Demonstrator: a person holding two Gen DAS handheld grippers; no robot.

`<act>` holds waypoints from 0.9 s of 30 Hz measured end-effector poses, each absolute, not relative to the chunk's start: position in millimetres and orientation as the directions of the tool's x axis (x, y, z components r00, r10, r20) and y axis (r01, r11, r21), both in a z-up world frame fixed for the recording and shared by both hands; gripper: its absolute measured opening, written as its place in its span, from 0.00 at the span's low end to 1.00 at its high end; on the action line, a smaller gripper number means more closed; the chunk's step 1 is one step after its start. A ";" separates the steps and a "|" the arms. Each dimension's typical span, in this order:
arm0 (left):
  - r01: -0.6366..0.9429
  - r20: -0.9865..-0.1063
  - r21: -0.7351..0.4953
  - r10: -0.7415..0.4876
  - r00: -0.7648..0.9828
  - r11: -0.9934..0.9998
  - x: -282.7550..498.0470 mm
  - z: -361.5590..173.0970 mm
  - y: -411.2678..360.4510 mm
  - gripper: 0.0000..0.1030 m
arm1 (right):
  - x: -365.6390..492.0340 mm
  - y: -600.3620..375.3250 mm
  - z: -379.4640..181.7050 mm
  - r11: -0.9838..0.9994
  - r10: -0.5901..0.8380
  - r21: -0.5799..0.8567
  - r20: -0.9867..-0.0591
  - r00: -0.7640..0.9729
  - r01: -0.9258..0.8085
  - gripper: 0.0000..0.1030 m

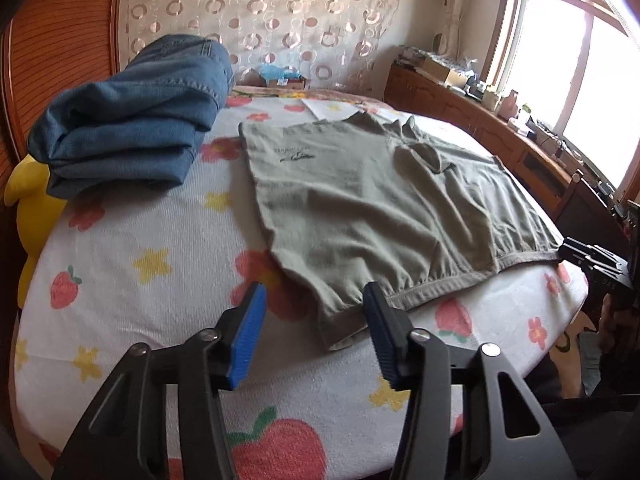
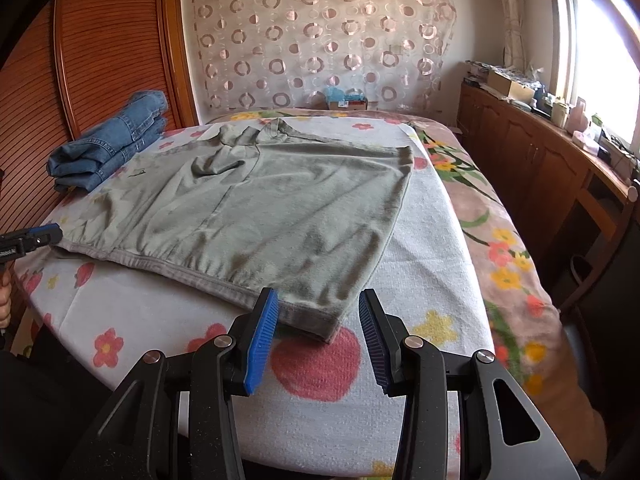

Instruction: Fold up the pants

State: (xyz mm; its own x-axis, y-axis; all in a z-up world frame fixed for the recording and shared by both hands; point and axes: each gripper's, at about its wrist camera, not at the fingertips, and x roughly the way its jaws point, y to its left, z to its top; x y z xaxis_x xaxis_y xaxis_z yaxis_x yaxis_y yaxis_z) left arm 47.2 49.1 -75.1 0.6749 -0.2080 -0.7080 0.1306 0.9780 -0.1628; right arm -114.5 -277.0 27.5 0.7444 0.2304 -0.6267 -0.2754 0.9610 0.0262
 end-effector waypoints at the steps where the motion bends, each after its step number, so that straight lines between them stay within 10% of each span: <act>1: 0.132 -0.710 -0.162 -0.208 0.672 0.978 46.6 -76.2 49.2 0.48 | -114.3 -276.7 28.2 0.961 0.232 0.027 -0.627 0.744 -0.276 0.43; 16: 0.182 -0.715 -0.140 -0.227 0.661 0.973 42.4 -81.3 37.7 0.12 | -113.0 -273.5 27.6 0.961 0.235 0.036 -0.627 0.743 -0.273 0.43; 27: 0.230 -0.663 -0.115 -0.248 0.706 0.966 49.6 -46.3 21.3 0.08 | -113.7 -277.2 23.5 0.965 0.232 0.049 -0.626 0.744 -0.259 0.43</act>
